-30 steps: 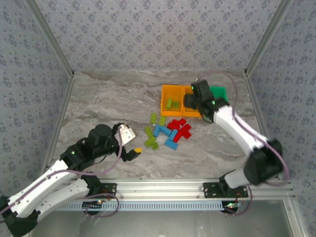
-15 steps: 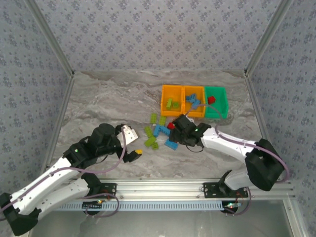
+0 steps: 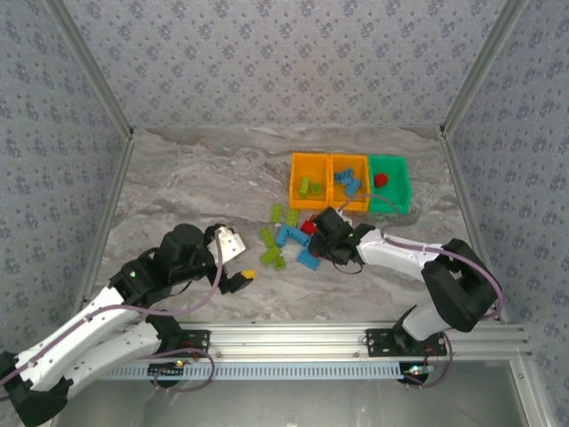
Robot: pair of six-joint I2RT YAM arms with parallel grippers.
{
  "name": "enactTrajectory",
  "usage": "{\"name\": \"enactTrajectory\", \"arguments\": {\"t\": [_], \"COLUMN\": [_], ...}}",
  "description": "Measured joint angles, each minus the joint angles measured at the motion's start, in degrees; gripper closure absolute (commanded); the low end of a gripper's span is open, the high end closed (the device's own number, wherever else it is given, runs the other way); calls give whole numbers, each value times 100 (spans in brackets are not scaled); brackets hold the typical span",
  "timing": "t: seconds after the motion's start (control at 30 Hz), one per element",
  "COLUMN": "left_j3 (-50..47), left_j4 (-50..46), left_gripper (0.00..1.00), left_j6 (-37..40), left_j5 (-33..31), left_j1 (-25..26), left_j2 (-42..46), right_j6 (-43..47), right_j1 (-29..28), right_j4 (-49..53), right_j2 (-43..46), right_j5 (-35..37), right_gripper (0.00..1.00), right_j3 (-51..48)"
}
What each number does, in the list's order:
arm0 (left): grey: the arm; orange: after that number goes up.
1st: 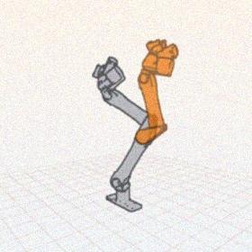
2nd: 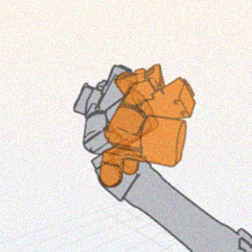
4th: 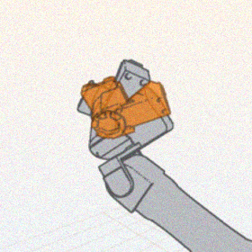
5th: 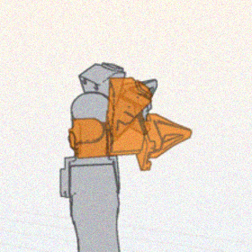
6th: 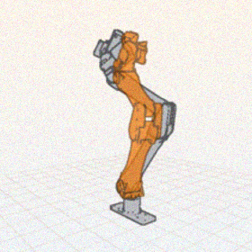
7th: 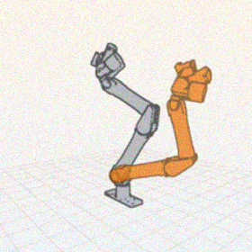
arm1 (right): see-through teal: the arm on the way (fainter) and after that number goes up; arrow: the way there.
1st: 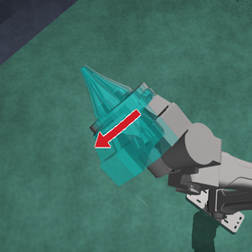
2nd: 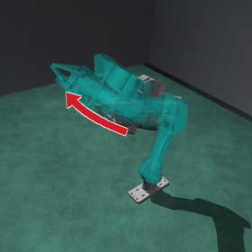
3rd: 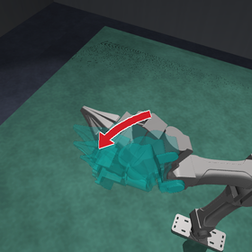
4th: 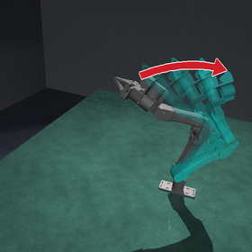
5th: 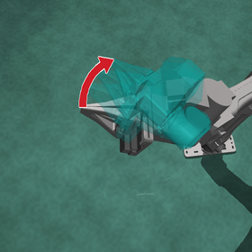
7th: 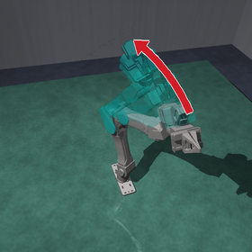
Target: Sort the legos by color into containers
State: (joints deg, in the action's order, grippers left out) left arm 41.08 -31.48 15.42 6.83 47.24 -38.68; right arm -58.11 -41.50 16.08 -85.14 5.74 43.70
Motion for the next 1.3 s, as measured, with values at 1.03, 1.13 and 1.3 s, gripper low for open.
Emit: {"name": "enactTrajectory", "arguments": {"t": [1.03, 1.13, 1.3], "left_j3": [-44, -44, -44], "left_j4": [11, 7, 2], "left_gripper": [1, 1, 1], "left_j6": [234, 234, 229], "left_j5": [1353, 1311, 1163], "left_j1": [0, 0, 0], "left_j2": [116, 120, 197], "right_j6": [1126, 1849, 2688], "right_j1": [772, 1832, 3132], "right_j4": [1550, 1456, 1248], "right_j2": [1720, 1386, -92], "right_j5": [1102, 1187, 1093], "right_gripper": [67, 67, 67], "right_j3": [713, 1331, 2621]}}
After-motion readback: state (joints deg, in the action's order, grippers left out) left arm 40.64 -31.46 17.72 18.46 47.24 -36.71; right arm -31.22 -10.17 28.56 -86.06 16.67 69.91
